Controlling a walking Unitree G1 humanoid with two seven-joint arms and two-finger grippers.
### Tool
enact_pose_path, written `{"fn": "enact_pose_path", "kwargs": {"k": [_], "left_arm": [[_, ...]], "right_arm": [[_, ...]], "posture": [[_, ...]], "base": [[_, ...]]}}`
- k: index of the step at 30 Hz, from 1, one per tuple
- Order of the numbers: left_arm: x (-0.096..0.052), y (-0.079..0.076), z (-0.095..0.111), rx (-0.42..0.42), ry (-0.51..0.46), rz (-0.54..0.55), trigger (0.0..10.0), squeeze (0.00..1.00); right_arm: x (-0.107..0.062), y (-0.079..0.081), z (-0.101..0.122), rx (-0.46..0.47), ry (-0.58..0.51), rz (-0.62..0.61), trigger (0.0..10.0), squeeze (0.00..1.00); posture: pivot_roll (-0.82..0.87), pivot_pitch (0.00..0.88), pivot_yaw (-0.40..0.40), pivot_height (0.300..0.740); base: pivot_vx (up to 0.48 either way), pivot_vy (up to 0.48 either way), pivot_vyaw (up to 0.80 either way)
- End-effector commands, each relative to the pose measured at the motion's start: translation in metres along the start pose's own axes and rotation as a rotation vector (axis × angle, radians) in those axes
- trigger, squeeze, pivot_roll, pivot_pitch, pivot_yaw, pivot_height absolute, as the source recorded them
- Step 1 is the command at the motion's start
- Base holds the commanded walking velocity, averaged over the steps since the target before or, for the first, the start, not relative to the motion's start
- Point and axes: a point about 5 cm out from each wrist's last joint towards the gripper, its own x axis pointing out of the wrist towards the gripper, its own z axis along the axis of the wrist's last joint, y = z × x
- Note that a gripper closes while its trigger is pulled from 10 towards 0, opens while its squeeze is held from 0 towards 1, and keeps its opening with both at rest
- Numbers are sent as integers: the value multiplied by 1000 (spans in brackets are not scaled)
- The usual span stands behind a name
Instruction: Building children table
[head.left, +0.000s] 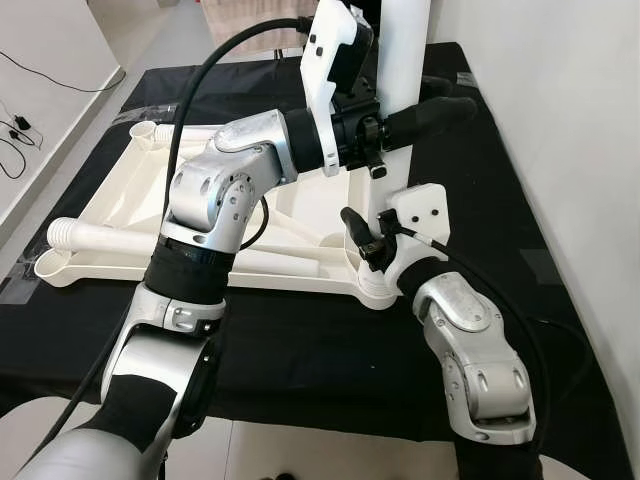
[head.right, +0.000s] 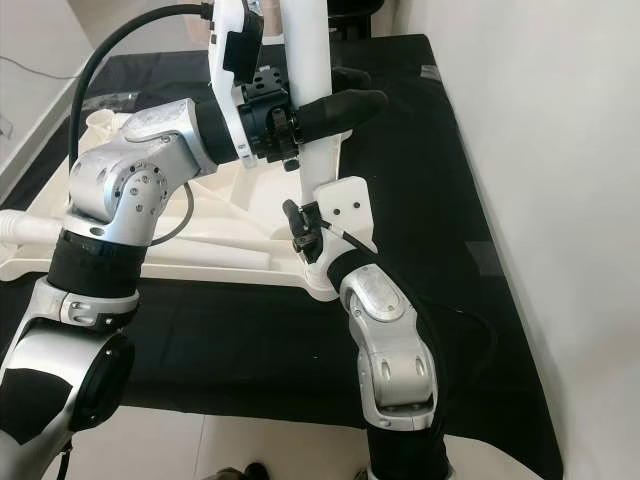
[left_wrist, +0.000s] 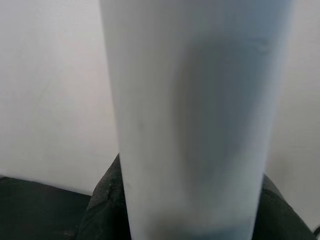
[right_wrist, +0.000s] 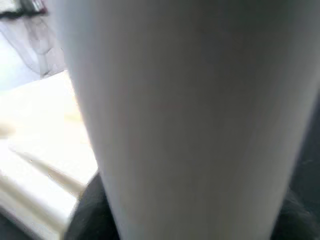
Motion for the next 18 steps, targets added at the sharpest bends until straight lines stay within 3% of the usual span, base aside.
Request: {"fn": "enact_pose_path", "kwargs": {"k": [1, 4, 5, 7, 9, 10, 13, 15, 16, 18], "left_arm": [[4, -2, -1, 4, 12, -20, 0, 0], [5, -2, -1, 5, 13, -32, 0, 0], [5, -2, -1, 5, 13, -32, 0, 0], [6, -3, -2, 6, 14, -37, 0, 0], [6, -3, -2, 6, 15, -40, 0, 0], [6, -3, -3, 6, 16, -43, 0, 0], [6, -3, -4, 7, 19, -52, 0, 0], [6, -3, -4, 7, 19, -52, 0, 0], [7, -6, -5, 7, 23, -68, 0, 0], [8, -8, -6, 7, 24, -76, 0, 0]], "right_arm": [[5, 5, -25, 77, 118, 97, 10000, 1000], [9, -4, -11, 53, 59, 311, 10000, 1000], [9, -4, -11, 53, 59, 311, 10000, 1000], [7, -13, -2, -11, 39, 507, 10000, 1000], [7, -17, 1, -66, 45, 574, 10000, 1000], [7, -21, 3, -111, 58, 651, 10000, 0], [13, -27, 8, -138, 75, 757, 10000, 0], [13, -27, 8, -138, 75, 757, 10000, 0], [23, -27, 13, -121, 79, 857, 8706, 0], [28, -27, 15, -108, 80, 906, 8706, 0]], "posture": [[-60, 213, 103, 740], [-59, 212, 104, 740], [-59, 212, 104, 740], [-60, 212, 106, 740], [-55, 212, 104, 740], [-53, 210, 104, 740], [-48, 212, 104, 740], [-48, 212, 104, 740], [-39, 212, 104, 740], [-37, 212, 104, 740]], "base": [[0, 0, 0], [0, 0, 0], [0, 0, 0], [0, 0, 0], [0, 0, 0], [0, 0, 0], [0, 0, 0], [0, 0, 0], [0, 0, 0], [0, 0, 0]]}}
